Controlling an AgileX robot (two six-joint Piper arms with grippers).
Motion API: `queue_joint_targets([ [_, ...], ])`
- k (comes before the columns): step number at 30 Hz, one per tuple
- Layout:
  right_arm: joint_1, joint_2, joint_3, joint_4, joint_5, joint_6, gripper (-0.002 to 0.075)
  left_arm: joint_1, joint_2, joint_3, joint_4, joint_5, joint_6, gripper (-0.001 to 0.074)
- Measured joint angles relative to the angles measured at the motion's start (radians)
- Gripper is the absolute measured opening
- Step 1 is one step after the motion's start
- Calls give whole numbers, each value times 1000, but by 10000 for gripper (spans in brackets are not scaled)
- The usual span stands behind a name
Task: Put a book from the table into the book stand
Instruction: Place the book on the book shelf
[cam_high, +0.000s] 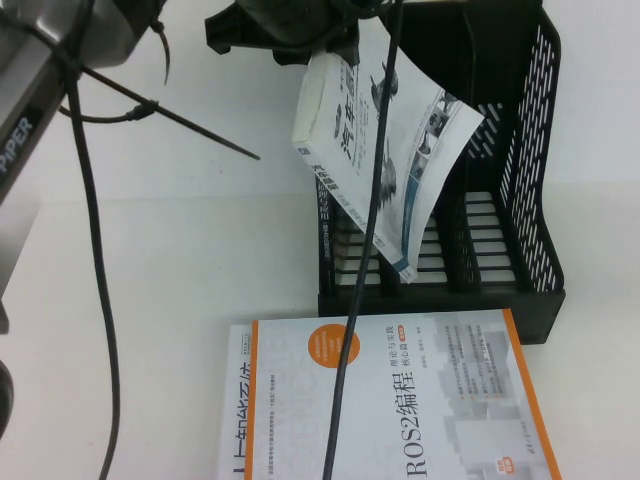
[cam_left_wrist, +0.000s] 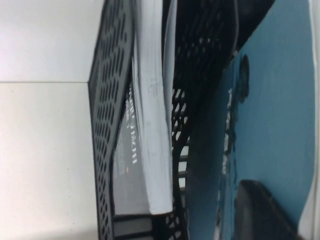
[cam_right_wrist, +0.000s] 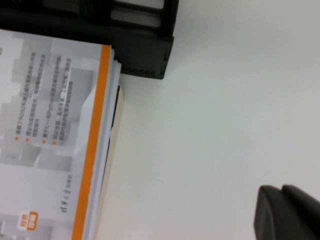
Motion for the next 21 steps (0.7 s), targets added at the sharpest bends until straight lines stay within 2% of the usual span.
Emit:
queue_joint_targets([
  [9,0,0,0,32,0,1,5,-2,2,-99,93,-33,-99,118],
  [21,0,0,0,36,0,1,5,-2,0,-101,95,-120,-149,118],
])
